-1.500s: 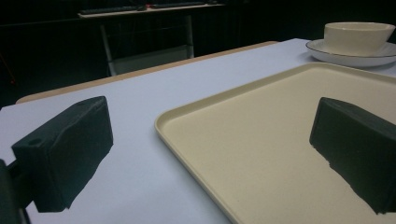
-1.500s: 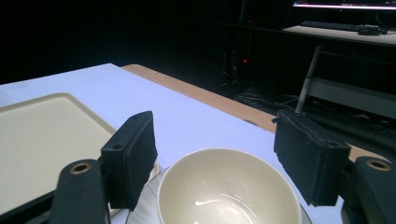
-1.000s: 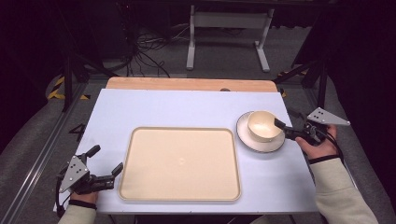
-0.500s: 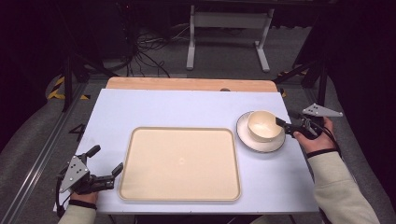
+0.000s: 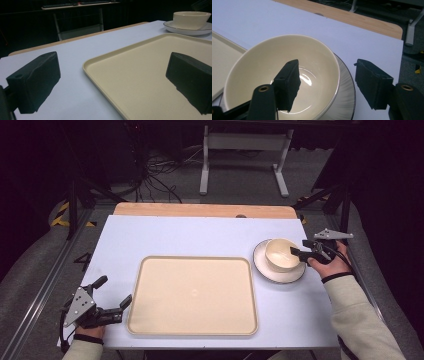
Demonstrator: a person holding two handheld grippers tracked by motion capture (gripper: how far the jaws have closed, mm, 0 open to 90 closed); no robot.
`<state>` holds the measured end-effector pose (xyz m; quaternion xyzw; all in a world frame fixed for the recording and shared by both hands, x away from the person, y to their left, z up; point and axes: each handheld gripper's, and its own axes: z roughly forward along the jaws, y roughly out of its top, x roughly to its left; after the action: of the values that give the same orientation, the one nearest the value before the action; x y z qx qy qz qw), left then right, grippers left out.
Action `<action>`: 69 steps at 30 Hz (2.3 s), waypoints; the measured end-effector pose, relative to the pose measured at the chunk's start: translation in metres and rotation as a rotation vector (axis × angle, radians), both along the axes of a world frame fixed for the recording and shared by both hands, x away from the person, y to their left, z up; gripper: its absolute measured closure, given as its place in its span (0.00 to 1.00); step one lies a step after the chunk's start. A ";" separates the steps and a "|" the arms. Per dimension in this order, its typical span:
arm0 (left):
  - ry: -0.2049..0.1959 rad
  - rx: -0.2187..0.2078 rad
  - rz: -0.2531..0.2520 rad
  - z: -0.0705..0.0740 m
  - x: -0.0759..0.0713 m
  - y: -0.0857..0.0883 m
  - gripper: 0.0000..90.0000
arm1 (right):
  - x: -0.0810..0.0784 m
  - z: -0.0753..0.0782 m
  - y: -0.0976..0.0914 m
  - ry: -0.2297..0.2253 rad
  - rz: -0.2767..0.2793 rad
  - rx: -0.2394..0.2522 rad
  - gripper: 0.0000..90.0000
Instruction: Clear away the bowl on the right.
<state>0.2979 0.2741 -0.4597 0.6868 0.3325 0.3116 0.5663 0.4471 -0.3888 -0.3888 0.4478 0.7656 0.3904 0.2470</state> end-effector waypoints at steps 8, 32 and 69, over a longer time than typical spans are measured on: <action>0.003 0.001 -0.002 0.000 0.000 0.000 0.00 | 0.009 -0.010 -0.002 0.086 -0.018 0.017 0.54; -0.002 0.006 0.000 0.000 0.000 -0.001 0.00 | 0.034 -0.012 0.009 0.402 -0.183 0.016 0.89; 0.002 0.005 -0.001 0.000 0.000 0.000 0.00 | 0.025 0.015 0.013 0.452 -0.278 0.098 0.93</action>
<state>0.2982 0.2741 -0.4596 0.6886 0.3321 0.3113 0.5644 0.4718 -0.3754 -0.3735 0.6358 0.7126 0.2796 0.0990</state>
